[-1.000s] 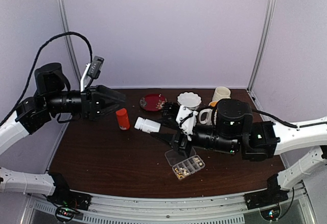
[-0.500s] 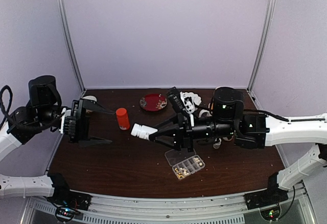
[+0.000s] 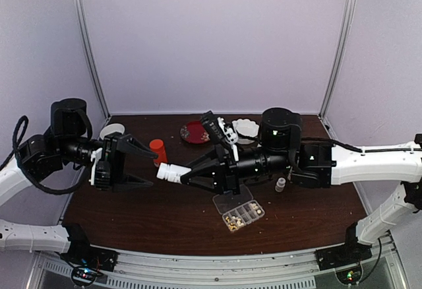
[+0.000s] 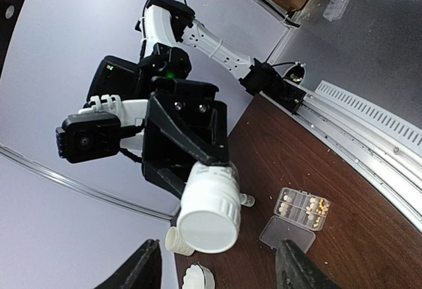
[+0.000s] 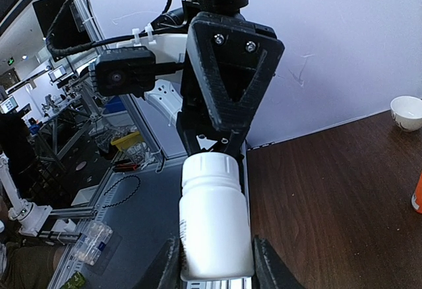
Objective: Sort the pills into containers
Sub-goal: Unscrew the lid of the pill bottle from the pill bottle.
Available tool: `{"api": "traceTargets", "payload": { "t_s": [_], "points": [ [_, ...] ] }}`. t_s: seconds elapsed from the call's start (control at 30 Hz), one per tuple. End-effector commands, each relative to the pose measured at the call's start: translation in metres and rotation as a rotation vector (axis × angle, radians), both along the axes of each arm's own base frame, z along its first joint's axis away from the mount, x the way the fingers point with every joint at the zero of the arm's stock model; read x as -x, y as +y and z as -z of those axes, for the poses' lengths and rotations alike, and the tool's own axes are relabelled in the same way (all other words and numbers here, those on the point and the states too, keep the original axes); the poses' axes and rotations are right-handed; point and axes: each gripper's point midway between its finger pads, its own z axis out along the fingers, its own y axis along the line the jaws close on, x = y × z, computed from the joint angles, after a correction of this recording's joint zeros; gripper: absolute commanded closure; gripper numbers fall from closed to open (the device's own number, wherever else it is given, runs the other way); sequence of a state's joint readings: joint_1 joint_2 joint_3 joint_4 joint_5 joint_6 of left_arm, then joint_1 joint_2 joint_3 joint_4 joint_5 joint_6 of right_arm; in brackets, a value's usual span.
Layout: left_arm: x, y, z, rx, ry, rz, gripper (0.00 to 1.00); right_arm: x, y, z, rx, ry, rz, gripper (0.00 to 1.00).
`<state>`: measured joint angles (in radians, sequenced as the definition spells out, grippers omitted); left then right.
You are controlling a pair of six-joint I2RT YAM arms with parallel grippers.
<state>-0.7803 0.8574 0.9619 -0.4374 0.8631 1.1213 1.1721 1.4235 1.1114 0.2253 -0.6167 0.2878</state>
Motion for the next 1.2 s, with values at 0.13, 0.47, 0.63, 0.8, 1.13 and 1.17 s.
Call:
{"api": "traceTargets", "payload": {
  "t_s": [0.13,0.47,0.63,0.8,1.13,1.17],
  "points": [
    [0.0003,-0.0040,-0.0117,0.030,0.009,0.008,0.39,0.0009,0.0066,-0.0159,-0.035,-0.020,-0.021,0.88],
    [-0.0017,-0.0065,-0.0095,0.019,0.037,0.004,0.51,-0.0005,0.0116,-0.0173,-0.047,-0.019,-0.030,0.88],
    [-0.0014,-0.0072,-0.0102,0.019,0.044,0.008,0.59,-0.0025,0.0126,-0.0168,-0.046,-0.017,-0.026,0.88],
    [-0.0022,-0.0091,-0.0101,0.014,0.061,0.008,0.62,-0.0050,0.0131,-0.0146,-0.045,-0.007,-0.020,0.90],
    [-0.0022,-0.0124,-0.0063,0.001,0.076,0.004,0.53,-0.0067,0.0127,-0.0124,-0.044,0.002,-0.018,0.91],
    [-0.0018,-0.0126,-0.0069,0.002,0.075,0.005,0.56,-0.0070,0.0126,-0.0126,-0.044,0.004,-0.018,0.91]
  ]
}}
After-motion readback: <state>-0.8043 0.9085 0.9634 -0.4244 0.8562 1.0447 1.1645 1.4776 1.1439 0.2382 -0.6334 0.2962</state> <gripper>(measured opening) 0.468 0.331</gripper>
